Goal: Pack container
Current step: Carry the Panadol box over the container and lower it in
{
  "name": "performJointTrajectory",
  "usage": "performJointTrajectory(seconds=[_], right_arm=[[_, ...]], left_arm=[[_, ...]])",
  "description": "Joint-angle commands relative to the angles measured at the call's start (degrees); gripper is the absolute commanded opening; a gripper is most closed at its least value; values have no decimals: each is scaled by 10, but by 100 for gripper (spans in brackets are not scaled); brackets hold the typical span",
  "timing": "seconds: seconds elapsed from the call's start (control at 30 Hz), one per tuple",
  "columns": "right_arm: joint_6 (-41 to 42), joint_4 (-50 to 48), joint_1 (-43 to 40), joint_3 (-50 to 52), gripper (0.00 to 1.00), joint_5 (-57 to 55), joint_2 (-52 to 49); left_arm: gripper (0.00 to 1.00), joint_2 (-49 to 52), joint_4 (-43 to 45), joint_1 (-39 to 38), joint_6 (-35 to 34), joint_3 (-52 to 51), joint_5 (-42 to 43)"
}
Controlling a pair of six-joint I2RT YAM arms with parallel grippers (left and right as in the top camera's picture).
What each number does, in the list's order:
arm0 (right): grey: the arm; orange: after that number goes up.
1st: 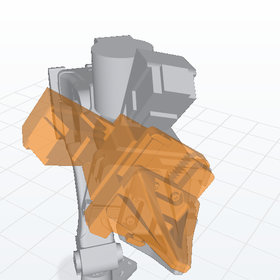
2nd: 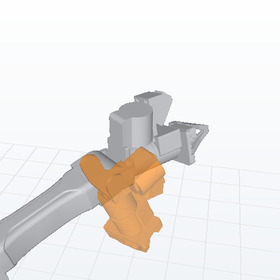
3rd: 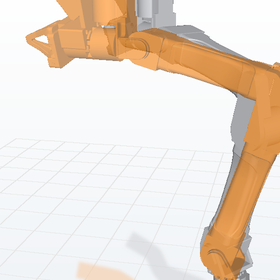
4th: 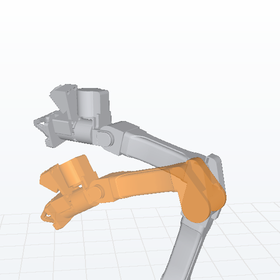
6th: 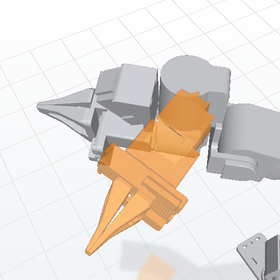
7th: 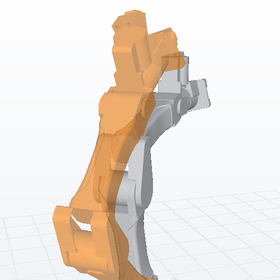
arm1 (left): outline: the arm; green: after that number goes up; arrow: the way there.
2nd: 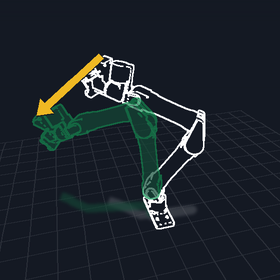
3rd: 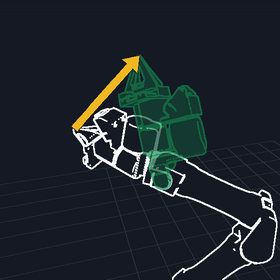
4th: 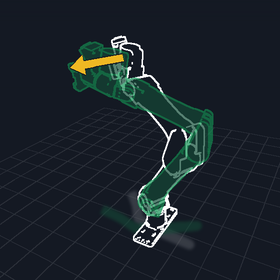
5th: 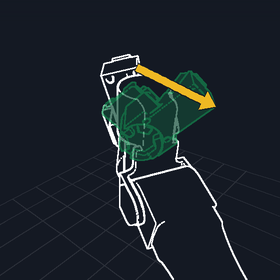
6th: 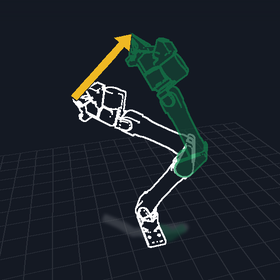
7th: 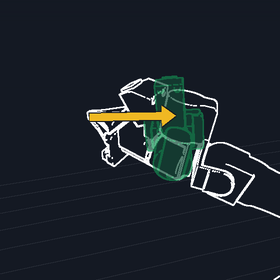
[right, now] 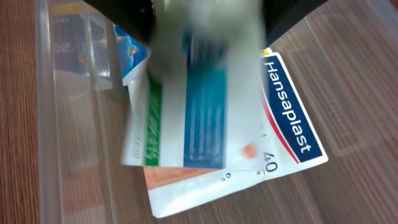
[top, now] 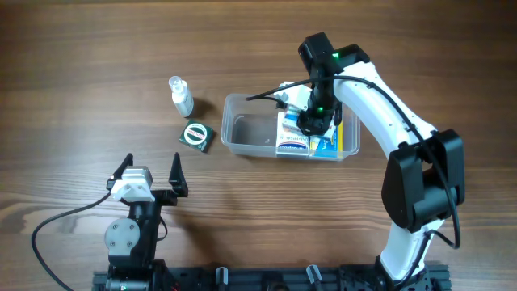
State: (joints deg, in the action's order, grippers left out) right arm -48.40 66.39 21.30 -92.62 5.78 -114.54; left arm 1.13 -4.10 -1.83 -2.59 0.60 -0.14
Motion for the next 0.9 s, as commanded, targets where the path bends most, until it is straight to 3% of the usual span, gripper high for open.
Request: performJointTrajectory(seconds=[0.0, 0.27, 0.5, 0.67, 0.87], right_arm=[[-18, -2, 0, -5, 55, 17, -7], [-9, -6, 0, -5, 62, 17, -7], [39, -19, 1, -5, 51, 41, -3], [66, -21, 1, -5, 36, 64, -3], [92, -21, 1, -5, 32, 64, -3]], left_arm=[[100, -4, 0, -3, 9, -3, -6], [100, -4, 0, -3, 9, -3, -6], [100, -4, 0, -3, 9, -3, -6], [100, -4, 0, -3, 9, -3, -5], [100, -4, 0, -3, 9, -3, -6]])
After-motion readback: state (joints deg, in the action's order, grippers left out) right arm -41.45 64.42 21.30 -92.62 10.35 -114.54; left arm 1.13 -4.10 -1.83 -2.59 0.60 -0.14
